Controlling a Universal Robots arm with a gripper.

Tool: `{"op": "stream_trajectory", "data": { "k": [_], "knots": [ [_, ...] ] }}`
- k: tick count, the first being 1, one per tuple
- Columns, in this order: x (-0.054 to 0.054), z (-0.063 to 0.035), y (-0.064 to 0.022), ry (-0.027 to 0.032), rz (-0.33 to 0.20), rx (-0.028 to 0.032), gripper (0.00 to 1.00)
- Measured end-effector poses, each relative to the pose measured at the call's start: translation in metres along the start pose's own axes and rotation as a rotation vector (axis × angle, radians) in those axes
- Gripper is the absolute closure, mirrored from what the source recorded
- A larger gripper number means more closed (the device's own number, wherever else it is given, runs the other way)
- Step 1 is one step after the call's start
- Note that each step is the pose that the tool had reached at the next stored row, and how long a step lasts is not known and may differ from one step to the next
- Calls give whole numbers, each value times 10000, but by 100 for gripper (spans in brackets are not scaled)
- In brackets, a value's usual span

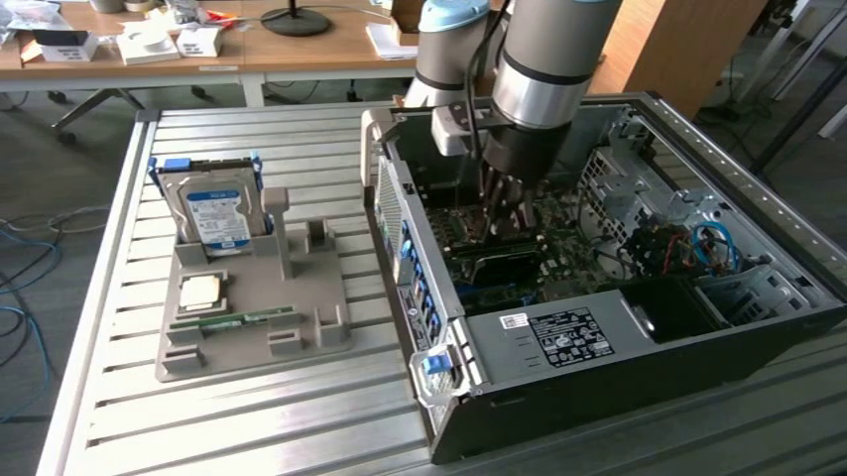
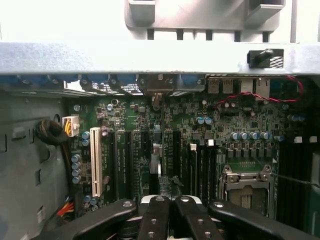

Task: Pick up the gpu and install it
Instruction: 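Press down on the gpu until it lock into place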

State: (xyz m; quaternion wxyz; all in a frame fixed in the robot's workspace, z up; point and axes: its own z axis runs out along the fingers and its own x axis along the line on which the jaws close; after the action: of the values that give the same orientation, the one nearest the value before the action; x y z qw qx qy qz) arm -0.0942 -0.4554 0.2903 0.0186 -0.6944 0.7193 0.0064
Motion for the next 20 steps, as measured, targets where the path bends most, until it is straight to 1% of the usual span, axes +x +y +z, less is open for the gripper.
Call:
{"op": "stream_trajectory", "data": {
  "k": [2, 8, 15, 20],
  "knots": [
    [-1, -18, 0, -1, 0, 1, 89],
    [0, -22, 0, 1, 0, 0, 89],
    [-5, -137, -2, 0, 0, 0, 89],
    [-6, -183, -3, 0, 0, 0, 89]
  ]
}}
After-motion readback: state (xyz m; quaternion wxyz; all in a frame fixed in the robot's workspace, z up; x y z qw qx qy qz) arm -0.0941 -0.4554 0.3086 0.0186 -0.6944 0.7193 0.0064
